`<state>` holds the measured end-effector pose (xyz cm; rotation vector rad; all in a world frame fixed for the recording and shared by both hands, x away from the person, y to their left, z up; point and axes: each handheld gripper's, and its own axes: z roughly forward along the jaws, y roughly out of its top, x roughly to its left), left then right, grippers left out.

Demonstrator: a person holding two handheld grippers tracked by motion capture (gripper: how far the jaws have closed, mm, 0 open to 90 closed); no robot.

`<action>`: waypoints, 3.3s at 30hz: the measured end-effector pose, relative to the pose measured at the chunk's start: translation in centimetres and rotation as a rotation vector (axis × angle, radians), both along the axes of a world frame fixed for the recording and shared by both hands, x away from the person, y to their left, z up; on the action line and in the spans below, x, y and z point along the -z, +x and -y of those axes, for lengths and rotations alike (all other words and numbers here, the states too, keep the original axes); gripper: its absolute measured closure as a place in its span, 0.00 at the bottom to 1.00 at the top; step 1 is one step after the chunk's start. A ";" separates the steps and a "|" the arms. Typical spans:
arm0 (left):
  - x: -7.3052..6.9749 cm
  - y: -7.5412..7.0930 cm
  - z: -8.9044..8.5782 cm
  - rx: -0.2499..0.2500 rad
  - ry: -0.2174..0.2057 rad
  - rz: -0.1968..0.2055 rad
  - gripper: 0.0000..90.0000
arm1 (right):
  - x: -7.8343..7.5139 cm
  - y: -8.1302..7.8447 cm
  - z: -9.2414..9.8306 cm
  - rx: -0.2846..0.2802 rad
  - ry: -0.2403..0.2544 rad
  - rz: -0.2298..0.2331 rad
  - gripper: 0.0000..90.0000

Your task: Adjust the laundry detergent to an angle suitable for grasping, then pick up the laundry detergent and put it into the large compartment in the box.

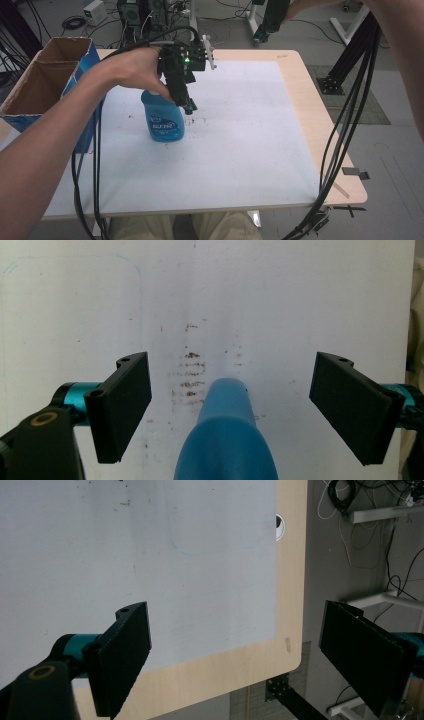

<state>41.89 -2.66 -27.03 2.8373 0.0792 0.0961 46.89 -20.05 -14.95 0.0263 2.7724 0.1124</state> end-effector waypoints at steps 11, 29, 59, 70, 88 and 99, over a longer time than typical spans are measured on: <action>0.1 0.1 0.1 0.009 -0.007 -0.004 0.19 | 0.0 0.1 0.1 0.005 -0.002 -0.001 0.14; -1.0 0.0 -0.5 0.048 -0.027 0.007 0.19 | 0.2 0.3 -0.2 0.003 -0.003 -0.009 0.14; 0.7 -0.1 -6.8 0.008 -0.022 -0.031 0.19 | 0.4 0.1 -1.0 -0.028 -0.012 0.001 0.14; 1.4 0.1 -6.7 0.013 -0.005 -0.037 0.19 | 0.3 0.1 -1.0 -0.026 0.009 -0.003 0.14; 1.9 0.4 -6.5 0.025 0.018 -0.054 0.22 | 0.6 0.4 -0.8 -0.027 0.014 -0.010 0.14; 1.9 0.4 -6.4 0.036 0.026 -0.058 0.28 | 0.8 0.4 -0.9 -0.023 0.006 -0.008 0.14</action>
